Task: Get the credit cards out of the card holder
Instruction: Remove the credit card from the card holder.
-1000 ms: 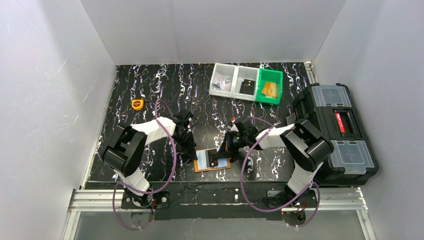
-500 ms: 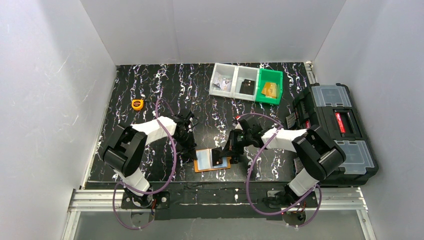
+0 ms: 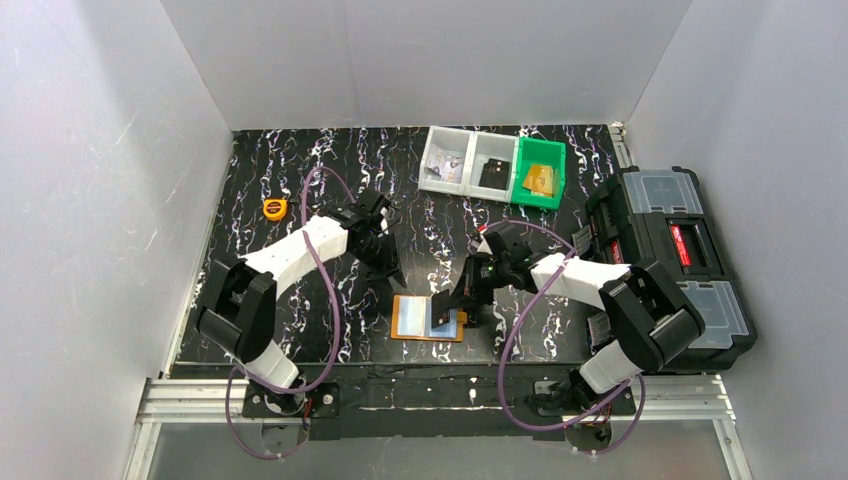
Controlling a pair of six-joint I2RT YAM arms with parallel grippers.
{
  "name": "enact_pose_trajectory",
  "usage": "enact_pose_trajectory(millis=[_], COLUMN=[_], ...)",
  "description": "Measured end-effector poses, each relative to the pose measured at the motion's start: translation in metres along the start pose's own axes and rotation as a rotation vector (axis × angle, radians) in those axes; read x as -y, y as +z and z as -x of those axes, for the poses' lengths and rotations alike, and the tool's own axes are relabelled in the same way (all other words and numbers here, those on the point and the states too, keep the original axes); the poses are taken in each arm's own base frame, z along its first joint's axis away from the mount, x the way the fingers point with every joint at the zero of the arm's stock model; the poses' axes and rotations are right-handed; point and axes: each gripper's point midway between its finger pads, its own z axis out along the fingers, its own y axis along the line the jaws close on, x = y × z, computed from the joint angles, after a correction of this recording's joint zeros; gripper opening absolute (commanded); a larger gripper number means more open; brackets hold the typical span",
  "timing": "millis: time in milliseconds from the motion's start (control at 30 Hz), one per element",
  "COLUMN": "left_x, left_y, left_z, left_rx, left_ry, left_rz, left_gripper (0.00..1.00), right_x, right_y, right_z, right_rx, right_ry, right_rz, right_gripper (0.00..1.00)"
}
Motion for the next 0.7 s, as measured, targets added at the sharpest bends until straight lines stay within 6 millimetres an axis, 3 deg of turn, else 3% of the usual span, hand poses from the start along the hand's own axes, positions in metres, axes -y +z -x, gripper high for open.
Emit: enact_pose_trajectory(millis=[200,400,700], left_x=[0.013,0.035,0.069], left_y=[-0.016,-0.026,-0.046], left_z=[0.002,-0.002,0.001], left_rx=[0.020,0.002,0.000], left_ry=[0.022,0.021,-0.015], left_rz=[-0.050,-0.176,-0.421], left_gripper=[0.54,0.54,0.50], right_x=[-0.010,-0.031,-0.083], right_y=[-0.011,-0.027,-0.056], right_z=[0.005,0.007,0.011], right_rx=[0.009,0.004,-0.016], right_ry=[0.001,-0.004,-0.043], right_rz=[0.038,0.135,0.368], right_gripper=[0.01,0.01,0.01])
